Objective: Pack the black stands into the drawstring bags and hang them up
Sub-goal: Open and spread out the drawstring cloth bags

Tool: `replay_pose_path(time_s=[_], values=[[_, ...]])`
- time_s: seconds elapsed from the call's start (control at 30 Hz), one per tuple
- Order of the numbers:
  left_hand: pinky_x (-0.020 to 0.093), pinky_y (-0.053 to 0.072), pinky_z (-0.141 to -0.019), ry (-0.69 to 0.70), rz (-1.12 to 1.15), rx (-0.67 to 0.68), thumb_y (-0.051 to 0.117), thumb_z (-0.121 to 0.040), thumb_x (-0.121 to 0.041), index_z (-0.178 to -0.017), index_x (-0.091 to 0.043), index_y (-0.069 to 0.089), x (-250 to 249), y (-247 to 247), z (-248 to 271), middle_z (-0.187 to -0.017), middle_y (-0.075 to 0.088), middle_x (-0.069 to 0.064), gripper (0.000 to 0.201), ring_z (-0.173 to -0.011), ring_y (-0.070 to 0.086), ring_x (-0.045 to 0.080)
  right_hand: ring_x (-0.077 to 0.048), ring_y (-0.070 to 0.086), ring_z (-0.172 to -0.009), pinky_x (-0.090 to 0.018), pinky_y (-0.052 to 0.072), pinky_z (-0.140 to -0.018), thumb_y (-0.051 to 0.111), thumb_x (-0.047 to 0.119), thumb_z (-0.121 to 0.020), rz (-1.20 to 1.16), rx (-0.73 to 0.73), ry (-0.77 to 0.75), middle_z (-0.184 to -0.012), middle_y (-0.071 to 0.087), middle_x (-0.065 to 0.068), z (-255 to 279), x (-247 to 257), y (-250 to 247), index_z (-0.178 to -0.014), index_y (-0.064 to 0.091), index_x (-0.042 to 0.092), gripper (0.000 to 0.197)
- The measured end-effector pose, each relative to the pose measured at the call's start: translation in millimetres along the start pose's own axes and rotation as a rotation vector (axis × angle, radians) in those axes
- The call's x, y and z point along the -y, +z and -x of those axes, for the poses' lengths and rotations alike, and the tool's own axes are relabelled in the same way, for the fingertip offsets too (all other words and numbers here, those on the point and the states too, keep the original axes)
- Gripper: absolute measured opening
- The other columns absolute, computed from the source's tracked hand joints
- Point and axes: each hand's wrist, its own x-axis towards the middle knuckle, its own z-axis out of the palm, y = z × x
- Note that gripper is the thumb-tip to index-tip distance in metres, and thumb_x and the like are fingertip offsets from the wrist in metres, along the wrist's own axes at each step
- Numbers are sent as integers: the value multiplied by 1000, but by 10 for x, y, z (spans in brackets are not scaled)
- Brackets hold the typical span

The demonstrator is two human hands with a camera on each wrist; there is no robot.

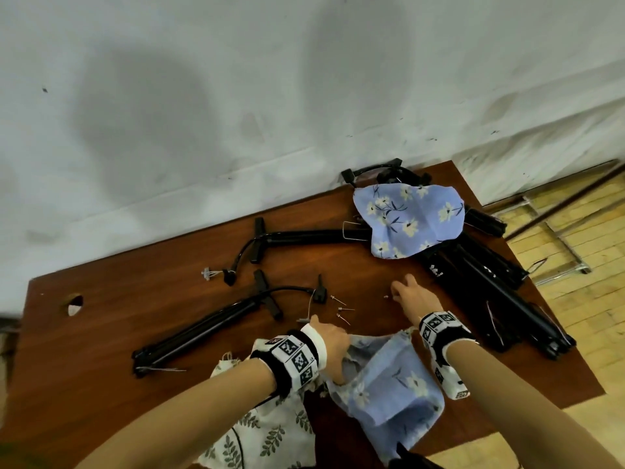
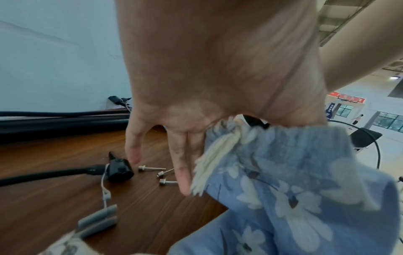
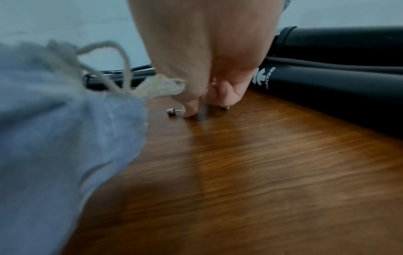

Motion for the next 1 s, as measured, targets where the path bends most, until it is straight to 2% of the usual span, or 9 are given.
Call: replay_pose_path(time_s=[0.13,0.23,0.33,0.43,0.53,0.6,0.67,0.83,1.0], values=[[59,32,-100,-18,18,9,64,-81,-46,-114,-5,58,31,70,-24,-115,60,12,53,-107,56,34,-28,60,-90,-35,45,-68,49,22,-97,-41,-19,-40,-113,47,-7,14,90,-116,-105,56,13,13],[55,38,-95,-23,44,-35,64,-78,-51,-112,-10,58,57,107,-57,-114,60,8,54,-105,58,31,-19,60,-85,-29,46,-72,56,17,-92,-487,-34,-41,-92,59,1,169,305,-353,-88,57,22,7],[56,38,-96,-16,76,-88,62,-74,-55,-113,-16,58,40,86,-53,-113,60,4,55,-105,58,29,-11,62,-74,-24,50,-72,61,10,-90,-909,259,-179,-80,66,2,523,600,-587,-78,59,22,17],[56,37,-97,1,74,-114,66,-74,-47,-119,-16,55,-21,14,11,-119,57,4,57,-108,56,29,-15,59,-77,-22,44,-70,56,14,-92,-681,458,-241,-81,61,3,830,737,-535,-84,59,24,13],[51,42,-92,-17,58,-165,68,-73,-48,-117,-13,56,-16,-39,90,-116,56,6,58,-106,57,30,-15,58,-91,-22,43,-78,50,14,-90,-420,439,-197,-102,62,3,978,643,-405,-126,54,26,38],[50,42,-91,-29,43,-195,67,-73,-53,-113,-11,57,6,-44,137,-116,55,7,59,-105,57,30,-17,59,-91,-18,42,-71,48,11,-90,-263,434,-158,-100,61,0,1086,601,-408,-112,55,26,28],[50,40,-91,-43,26,-203,65,-74,-55,-113,-11,58,14,-27,187,-116,54,6,59,-105,56,30,-9,53,-74,-13,32,-57,45,7,-91,-155,396,-171,-85,54,4,1214,571,-441,-91,51,25,19],[51,45,-91,-53,29,-175,60,-74,-62,-123,-19,57,78,48,237,-122,54,3,65,-108,56,30,-28,60,-100,-35,49,-75,44,15,-93,67,233,-173,-113,64,-5,1472,535,-465,-110,62,21,25],[42,49,-82,-17,112,-163,51,-67,-69,-107,-22,63,50,-10,358,-105,62,1,63,-93,60,24,-27,58,-107,-36,48,-85,39,15,-96,-14,176,-202,-123,61,-5,1600,480,-541,-134,52,27,41]])
